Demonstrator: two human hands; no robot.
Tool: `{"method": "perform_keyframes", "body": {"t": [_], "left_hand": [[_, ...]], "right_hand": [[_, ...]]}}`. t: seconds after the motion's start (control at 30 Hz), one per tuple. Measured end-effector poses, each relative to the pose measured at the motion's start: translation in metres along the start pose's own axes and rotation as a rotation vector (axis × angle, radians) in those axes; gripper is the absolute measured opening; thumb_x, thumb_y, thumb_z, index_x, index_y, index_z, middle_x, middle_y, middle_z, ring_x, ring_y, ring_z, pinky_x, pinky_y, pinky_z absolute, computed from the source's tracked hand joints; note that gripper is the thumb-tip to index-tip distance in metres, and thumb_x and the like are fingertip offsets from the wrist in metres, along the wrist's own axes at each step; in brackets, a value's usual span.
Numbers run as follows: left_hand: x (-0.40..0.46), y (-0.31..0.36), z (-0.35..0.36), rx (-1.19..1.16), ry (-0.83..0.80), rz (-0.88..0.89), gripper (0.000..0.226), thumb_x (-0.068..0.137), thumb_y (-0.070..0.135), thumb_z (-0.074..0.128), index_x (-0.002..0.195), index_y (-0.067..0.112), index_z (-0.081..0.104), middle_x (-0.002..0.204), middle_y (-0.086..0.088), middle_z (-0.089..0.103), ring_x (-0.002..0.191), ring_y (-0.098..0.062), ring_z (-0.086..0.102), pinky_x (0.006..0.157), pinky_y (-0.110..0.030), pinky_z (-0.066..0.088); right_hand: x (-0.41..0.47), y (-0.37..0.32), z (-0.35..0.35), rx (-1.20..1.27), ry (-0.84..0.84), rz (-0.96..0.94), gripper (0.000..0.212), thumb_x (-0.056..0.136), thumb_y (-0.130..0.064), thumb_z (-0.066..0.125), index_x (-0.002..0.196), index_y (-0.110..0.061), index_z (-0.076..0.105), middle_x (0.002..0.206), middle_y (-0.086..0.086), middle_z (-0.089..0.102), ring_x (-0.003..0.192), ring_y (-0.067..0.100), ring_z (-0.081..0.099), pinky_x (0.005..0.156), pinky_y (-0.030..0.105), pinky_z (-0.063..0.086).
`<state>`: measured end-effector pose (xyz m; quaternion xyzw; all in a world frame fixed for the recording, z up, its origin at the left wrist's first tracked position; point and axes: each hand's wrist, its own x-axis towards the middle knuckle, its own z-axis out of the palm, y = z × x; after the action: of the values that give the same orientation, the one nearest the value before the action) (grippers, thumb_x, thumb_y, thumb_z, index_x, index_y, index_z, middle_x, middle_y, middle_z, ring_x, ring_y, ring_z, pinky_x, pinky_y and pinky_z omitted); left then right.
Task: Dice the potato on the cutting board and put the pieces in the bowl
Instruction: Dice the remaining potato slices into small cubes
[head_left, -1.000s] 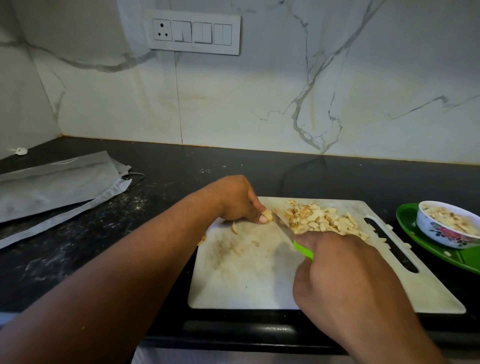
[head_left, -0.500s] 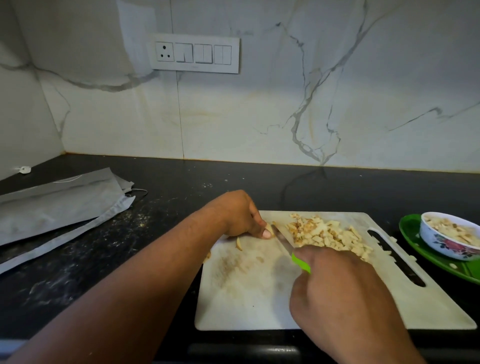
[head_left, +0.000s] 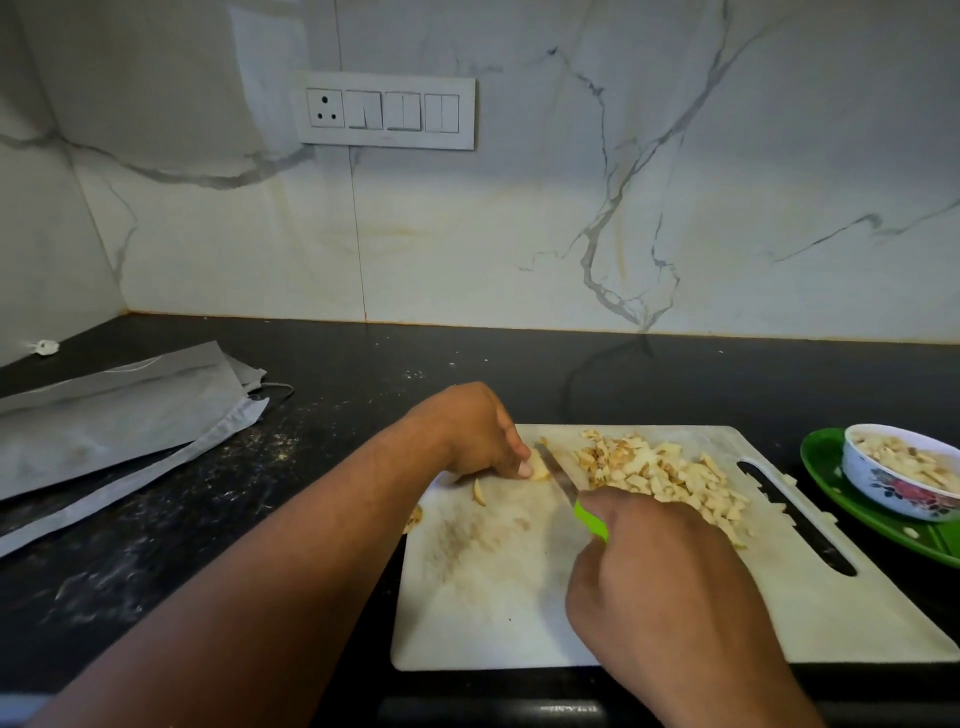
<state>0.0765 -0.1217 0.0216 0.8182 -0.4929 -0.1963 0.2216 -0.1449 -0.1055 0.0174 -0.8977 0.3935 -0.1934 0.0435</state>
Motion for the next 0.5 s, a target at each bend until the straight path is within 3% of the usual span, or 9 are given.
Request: {"method": "perform_keyframes", "body": {"t": [0.1,0.2,0.3,0.4,0.5], "left_hand": [[0.002,0.001,-0.001,0.015,-0.021,-0.003,0.011,0.077,0.033,0.091,0.084,0.031,0.082,0.094,0.011,0.078,0.097,-0.012,0.070,0.104,-0.040,0.054],[0.002,0.000,-0.001,0.022,-0.034,0.008,0.009,0.079,0.033,0.090,0.083,0.033,0.082,0.095,0.012,0.078,0.096,-0.011,0.069,0.104,-0.039,0.054],[-0.001,0.000,0.000,0.007,-0.035,0.009,0.009,0.079,0.031,0.090,0.079,0.033,0.080,0.093,0.013,0.076,0.094,-0.009,0.068,0.104,-0.038,0.053],[-0.003,0.001,0.001,0.000,-0.030,0.001,0.013,0.079,0.030,0.090,0.075,0.034,0.078,0.093,0.012,0.077,0.094,-0.009,0.068,0.103,-0.039,0.054],[-0.002,0.001,0.002,0.005,-0.023,-0.006,0.009,0.079,0.031,0.090,0.082,0.032,0.081,0.095,0.010,0.078,0.094,-0.010,0.070,0.103,-0.039,0.055]], "right_hand": [[-0.021,0.007,-0.010,0.027,-0.019,0.014,0.046,0.089,-0.043,0.048,0.135,-0.048,0.044,0.113,-0.016,0.063,0.109,0.005,0.058,0.092,0.017,0.044],[-0.030,0.013,-0.022,0.040,-0.046,0.034,0.047,0.087,-0.051,0.048,0.134,-0.054,0.040,0.103,-0.019,0.058,0.111,0.002,0.056,0.092,0.014,0.041],[-0.022,0.010,-0.023,0.045,0.019,0.005,0.047,0.088,-0.046,0.049,0.135,-0.050,0.045,0.094,-0.020,0.058,0.100,0.003,0.058,0.086,0.015,0.044],[-0.005,-0.002,-0.007,0.030,0.068,0.017,0.043,0.090,-0.035,0.051,0.133,-0.040,0.053,0.106,-0.018,0.066,0.090,0.004,0.060,0.077,0.015,0.046],[-0.002,-0.008,0.009,0.024,0.027,0.033,0.045,0.088,-0.031,0.049,0.133,-0.036,0.054,0.105,-0.014,0.068,0.093,0.007,0.063,0.080,0.019,0.051]]}}
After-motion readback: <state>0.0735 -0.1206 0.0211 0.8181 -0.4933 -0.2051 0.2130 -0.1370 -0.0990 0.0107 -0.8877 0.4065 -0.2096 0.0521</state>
